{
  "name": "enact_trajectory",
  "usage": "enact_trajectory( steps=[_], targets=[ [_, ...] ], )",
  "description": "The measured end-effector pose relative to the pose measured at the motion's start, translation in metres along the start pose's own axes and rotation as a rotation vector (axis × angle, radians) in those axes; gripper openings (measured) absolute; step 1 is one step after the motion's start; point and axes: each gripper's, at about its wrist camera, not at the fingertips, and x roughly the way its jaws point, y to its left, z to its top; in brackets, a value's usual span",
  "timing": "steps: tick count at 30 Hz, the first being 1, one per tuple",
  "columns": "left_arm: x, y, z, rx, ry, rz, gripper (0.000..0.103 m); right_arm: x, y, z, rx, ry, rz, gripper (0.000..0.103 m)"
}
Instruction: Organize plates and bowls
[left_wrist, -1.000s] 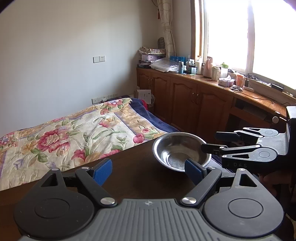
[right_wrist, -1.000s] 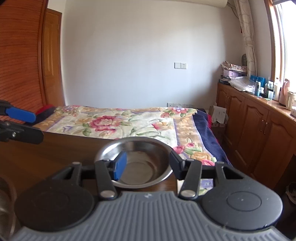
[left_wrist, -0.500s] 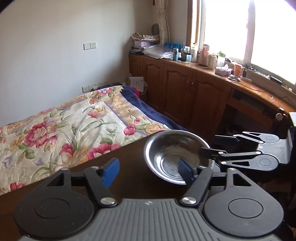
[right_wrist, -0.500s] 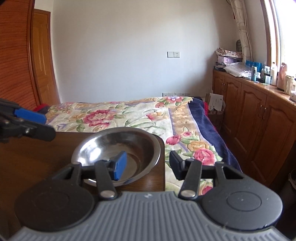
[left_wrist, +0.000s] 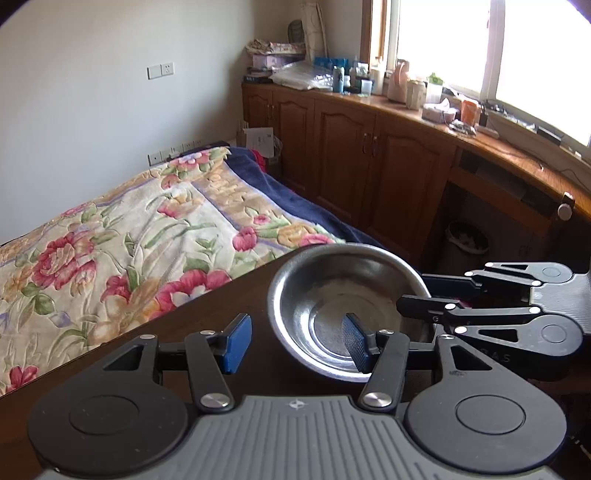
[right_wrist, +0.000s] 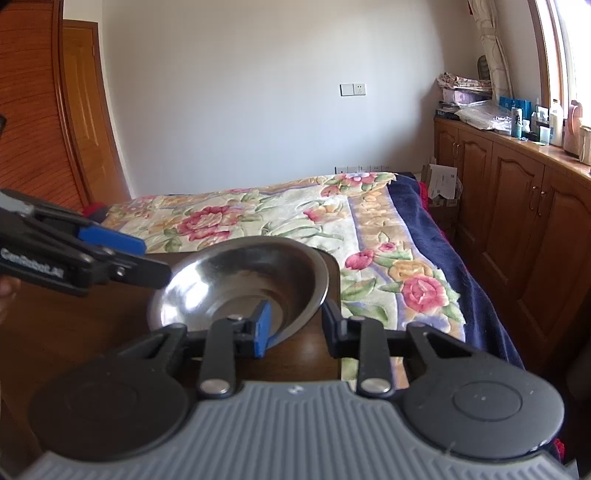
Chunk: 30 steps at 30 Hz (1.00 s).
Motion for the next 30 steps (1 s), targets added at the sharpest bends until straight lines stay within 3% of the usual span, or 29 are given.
enact_trajectory(
  steps=[4,7,11,17,30],
  targets=[
    [0.013,0.005,0.0,-0.001,0.041,0.005,0.055,0.0,0.0,0.0,0.005,0.007,0.004,0.031],
    [0.022,0.009,-0.001,-0.022,0.072,-0.009,0.047,0.001,0.001,0.0,0.005,0.011,0.006,0.03],
    [0.027,0.01,-0.004,-0.038,0.105,-0.023,0.023,0.002,0.001,0.0,0.01,0.022,0.015,0.028],
    [0.02,0.01,-0.007,-0.052,0.105,-0.031,0.022,0.005,-0.004,-0.002,0.099,0.065,0.067,0.025],
    [-0.033,0.0,-0.005,-0.023,0.025,-0.014,0.022,-0.03,0.015,0.011,0.068,0.004,0.068,0.024]
  ],
)
